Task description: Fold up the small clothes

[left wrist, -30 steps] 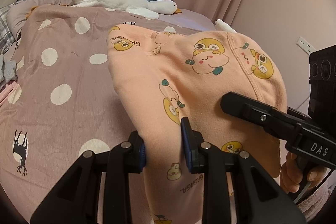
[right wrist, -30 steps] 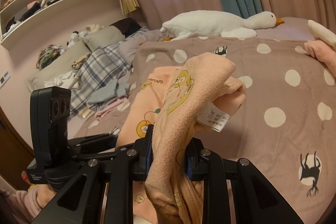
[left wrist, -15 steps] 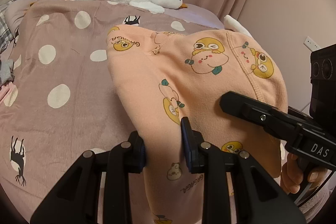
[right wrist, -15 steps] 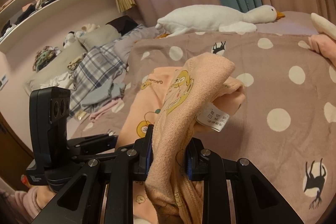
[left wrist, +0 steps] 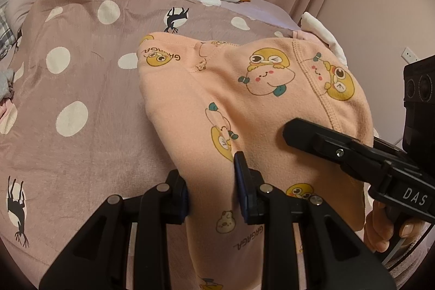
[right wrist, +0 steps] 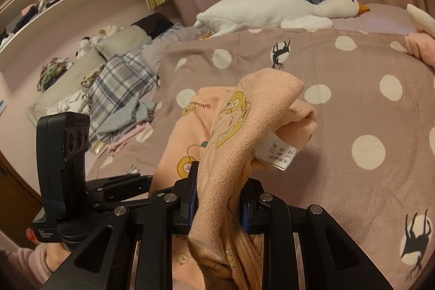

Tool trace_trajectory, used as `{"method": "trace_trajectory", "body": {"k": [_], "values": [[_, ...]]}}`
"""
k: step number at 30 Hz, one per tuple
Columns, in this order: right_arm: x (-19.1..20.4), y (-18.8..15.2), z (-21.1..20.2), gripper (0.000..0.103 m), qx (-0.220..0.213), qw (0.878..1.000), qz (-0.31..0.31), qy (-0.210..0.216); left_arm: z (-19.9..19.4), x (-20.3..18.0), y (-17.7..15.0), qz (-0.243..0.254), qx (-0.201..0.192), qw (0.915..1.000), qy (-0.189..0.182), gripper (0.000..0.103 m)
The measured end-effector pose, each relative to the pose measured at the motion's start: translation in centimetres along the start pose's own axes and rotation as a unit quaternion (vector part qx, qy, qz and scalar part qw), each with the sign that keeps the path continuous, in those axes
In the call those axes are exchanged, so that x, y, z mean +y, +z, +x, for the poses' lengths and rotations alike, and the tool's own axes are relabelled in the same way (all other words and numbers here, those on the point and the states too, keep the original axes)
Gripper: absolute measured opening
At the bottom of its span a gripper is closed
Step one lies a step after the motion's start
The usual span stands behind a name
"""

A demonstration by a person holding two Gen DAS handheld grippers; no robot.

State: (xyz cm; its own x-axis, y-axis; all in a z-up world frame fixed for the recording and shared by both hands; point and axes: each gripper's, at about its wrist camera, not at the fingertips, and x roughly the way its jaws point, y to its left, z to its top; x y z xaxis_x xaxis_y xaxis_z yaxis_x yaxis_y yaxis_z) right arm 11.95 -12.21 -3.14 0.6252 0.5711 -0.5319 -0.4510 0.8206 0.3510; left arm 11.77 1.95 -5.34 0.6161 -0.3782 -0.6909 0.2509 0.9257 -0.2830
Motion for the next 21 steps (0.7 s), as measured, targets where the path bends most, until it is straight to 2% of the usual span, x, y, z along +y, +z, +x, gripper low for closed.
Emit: {"method": "trace_trajectory", "body": {"k": [21], "values": [[-1.8,-0.6,2.7,0.027,0.027,0.999,0.027,-0.007,3.8,1.0,0.1,-0.003,0.037,0.9992,0.012,0.027]]}}
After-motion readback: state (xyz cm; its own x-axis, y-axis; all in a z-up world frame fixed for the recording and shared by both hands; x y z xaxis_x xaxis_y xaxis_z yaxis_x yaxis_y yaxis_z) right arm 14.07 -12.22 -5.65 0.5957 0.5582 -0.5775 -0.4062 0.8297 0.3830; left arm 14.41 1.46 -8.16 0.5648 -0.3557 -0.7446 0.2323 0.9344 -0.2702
